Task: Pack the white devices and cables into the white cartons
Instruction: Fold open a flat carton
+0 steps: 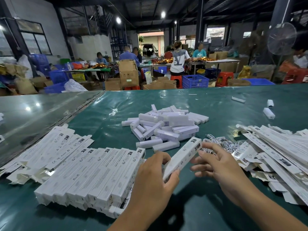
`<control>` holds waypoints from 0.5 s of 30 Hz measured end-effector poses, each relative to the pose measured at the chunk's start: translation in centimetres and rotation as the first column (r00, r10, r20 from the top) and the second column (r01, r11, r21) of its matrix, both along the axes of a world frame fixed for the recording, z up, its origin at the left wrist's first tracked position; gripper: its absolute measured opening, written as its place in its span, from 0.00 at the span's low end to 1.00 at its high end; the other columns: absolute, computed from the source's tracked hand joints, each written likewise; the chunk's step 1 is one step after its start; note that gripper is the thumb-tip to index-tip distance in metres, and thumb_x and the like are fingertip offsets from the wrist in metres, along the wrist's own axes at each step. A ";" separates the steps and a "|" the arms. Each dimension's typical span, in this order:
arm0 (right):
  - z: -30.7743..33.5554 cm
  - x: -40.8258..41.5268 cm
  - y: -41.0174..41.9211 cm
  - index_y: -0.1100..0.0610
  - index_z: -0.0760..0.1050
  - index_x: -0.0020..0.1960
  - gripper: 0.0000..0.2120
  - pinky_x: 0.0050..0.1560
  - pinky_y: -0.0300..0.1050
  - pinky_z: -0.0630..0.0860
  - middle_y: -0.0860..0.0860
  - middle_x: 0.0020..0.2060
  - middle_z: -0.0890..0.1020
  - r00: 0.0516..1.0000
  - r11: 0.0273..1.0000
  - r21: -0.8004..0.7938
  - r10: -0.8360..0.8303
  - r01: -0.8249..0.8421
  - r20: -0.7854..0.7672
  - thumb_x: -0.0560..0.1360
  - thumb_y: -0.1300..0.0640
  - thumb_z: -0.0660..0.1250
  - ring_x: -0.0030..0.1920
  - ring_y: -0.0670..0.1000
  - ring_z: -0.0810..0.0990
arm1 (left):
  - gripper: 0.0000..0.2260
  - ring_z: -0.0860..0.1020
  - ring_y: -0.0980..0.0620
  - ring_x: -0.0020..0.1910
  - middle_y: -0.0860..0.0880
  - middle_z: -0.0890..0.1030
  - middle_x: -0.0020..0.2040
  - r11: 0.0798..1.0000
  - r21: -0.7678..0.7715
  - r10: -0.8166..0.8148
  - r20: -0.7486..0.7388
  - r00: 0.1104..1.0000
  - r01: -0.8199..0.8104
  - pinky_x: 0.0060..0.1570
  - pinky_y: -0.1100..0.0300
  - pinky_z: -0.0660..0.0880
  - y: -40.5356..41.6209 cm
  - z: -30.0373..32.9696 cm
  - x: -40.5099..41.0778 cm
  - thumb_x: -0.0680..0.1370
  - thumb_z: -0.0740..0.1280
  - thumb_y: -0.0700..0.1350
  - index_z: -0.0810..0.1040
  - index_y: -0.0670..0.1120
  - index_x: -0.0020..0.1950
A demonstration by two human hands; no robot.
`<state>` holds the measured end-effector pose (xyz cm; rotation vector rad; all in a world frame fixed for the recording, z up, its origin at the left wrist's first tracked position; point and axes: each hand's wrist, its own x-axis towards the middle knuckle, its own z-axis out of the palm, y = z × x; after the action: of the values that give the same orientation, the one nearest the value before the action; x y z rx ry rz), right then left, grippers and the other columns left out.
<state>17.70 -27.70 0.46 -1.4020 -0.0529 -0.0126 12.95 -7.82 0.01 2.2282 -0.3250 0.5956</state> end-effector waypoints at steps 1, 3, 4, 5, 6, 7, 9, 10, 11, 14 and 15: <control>-0.1 0.0 -0.1 0.50 0.78 0.58 0.08 0.34 0.45 0.83 0.61 0.40 0.86 1.000 1.000 -0.025 0.007 -0.008 -0.004 0.81 0.59 0.67 0.38 0.58 0.86 | 0.09 0.77 0.59 0.49 0.61 0.77 0.49 0.999 -0.033 -0.011 -0.014 1.000 0.010 0.47 0.56 0.78 0.3 0.3 0.1 0.78 0.70 0.52 0.73 0.59 0.56; 0.0 -0.1 -0.3 0.50 0.78 0.59 0.09 0.36 0.45 0.83 0.59 0.42 0.87 1.000 0.996 -0.083 0.023 -0.022 0.008 0.82 0.60 0.65 0.39 0.57 0.86 | 0.08 0.78 0.59 0.45 0.60 0.78 0.50 0.997 -0.074 0.004 -0.008 1.000 -0.004 0.41 0.59 0.77 1.3 1.4 0.4 0.80 0.68 0.50 0.74 0.59 0.58; 0.0 -0.1 -0.3 0.51 0.78 0.60 0.09 0.36 0.45 0.83 0.59 0.43 0.87 1.000 0.994 -0.107 0.024 -0.022 0.015 0.82 0.60 0.64 0.40 0.56 0.86 | 0.07 0.78 0.58 0.42 0.59 0.79 0.50 0.996 -0.077 0.046 0.008 0.999 -0.045 0.38 0.60 0.75 2.1 2.1 0.7 0.81 0.66 0.51 0.75 0.59 0.58; 0.0 -0.1 -0.3 0.52 0.78 0.59 0.09 0.36 0.45 0.83 0.58 0.43 0.87 0.999 0.992 -0.127 0.025 -0.022 0.020 0.82 0.60 0.64 0.40 0.56 0.86 | 0.06 0.78 0.57 0.40 0.58 0.79 0.49 0.992 -0.078 0.104 0.017 0.994 -0.103 0.34 0.61 0.74 3.1 2.7 1.0 0.81 0.65 0.52 0.75 0.58 0.58; 0.0 -0.1 -0.3 0.53 0.78 0.59 0.08 0.36 0.46 0.82 0.58 0.42 0.87 0.999 0.989 -0.144 0.026 -0.023 0.022 0.82 0.60 0.64 0.40 0.55 0.86 | 0.05 0.78 0.56 0.37 0.56 0.79 0.48 0.982 -0.084 0.169 0.010 0.986 -0.168 0.31 0.63 0.72 4.4 3.4 1.5 0.81 0.65 0.53 0.76 0.57 0.56; -0.1 -0.1 -0.2 0.54 0.79 0.59 0.07 0.37 0.47 0.83 0.58 0.42 0.86 0.999 0.987 -0.161 0.029 -0.025 0.024 0.82 0.60 0.65 0.39 0.55 0.86 | 0.05 0.77 0.55 0.35 0.55 0.79 0.47 0.969 -0.081 0.236 -0.007 0.972 -0.235 0.27 0.64 0.72 6.0 3.9 2.0 0.80 0.66 0.53 0.76 0.56 0.54; -0.3 -0.1 -0.2 0.55 0.79 0.57 0.06 0.37 0.48 0.83 0.58 0.42 0.86 0.999 0.981 -0.192 0.042 -0.037 0.021 0.82 0.60 0.65 0.39 0.55 0.85 | 0.07 0.76 0.55 0.35 0.54 0.76 0.45 0.912 0.019 0.409 -0.032 0.912 -0.409 0.25 0.64 0.70 9.4 4.7 2.7 0.79 0.68 0.52 0.75 0.51 0.53; -0.4 -0.2 -0.1 0.56 0.79 0.57 0.06 0.37 0.48 0.83 0.58 0.42 0.86 0.999 0.978 -0.203 0.047 -0.041 0.022 0.82 0.60 0.65 0.39 0.55 0.85 | 0.08 0.74 0.55 0.36 0.53 0.74 0.45 0.859 0.109 0.507 -0.037 0.861 -0.500 0.26 0.65 0.67 11.2 5.0 2.9 0.79 0.69 0.51 0.74 0.49 0.54; -0.4 -0.2 -0.1 0.57 0.80 0.56 0.06 0.36 0.47 0.83 0.58 0.41 0.86 0.998 0.976 -0.215 0.050 -0.043 0.025 0.82 0.60 0.65 0.39 0.55 0.85 | 0.09 0.73 0.55 0.37 0.53 0.72 0.44 0.798 0.191 0.590 -0.046 0.806 -0.572 0.30 0.64 0.65 12.8 5.1 3.0 0.79 0.70 0.50 0.74 0.47 0.54; -0.5 -0.1 -0.1 0.57 0.80 0.55 0.05 0.36 0.46 0.83 0.57 0.41 0.86 0.998 0.967 -0.253 0.055 -0.044 0.035 0.81 0.61 0.66 0.38 0.55 0.85 | 0.12 0.75 0.47 0.41 0.49 0.74 0.45 0.652 0.403 0.734 -0.124 0.668 -0.642 0.40 0.51 0.73 16.5 5.1 2.8 0.77 0.71 0.49 0.72 0.45 0.54; -0.5 -0.1 -0.1 0.57 0.80 0.54 0.05 0.35 0.46 0.82 0.57 0.40 0.86 0.998 0.962 -0.269 0.058 -0.045 0.039 0.81 0.60 0.66 0.38 0.54 0.85 | 0.13 0.76 0.46 0.43 0.49 0.75 0.45 0.618 0.475 0.761 -0.163 0.628 -0.626 0.45 0.49 0.75 17.3 5.1 2.7 0.77 0.70 0.50 0.71 0.45 0.54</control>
<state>17.60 -27.84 0.00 -1.6709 -0.1337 0.0059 15.61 9.48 5.15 2.7668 0.7576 0.5347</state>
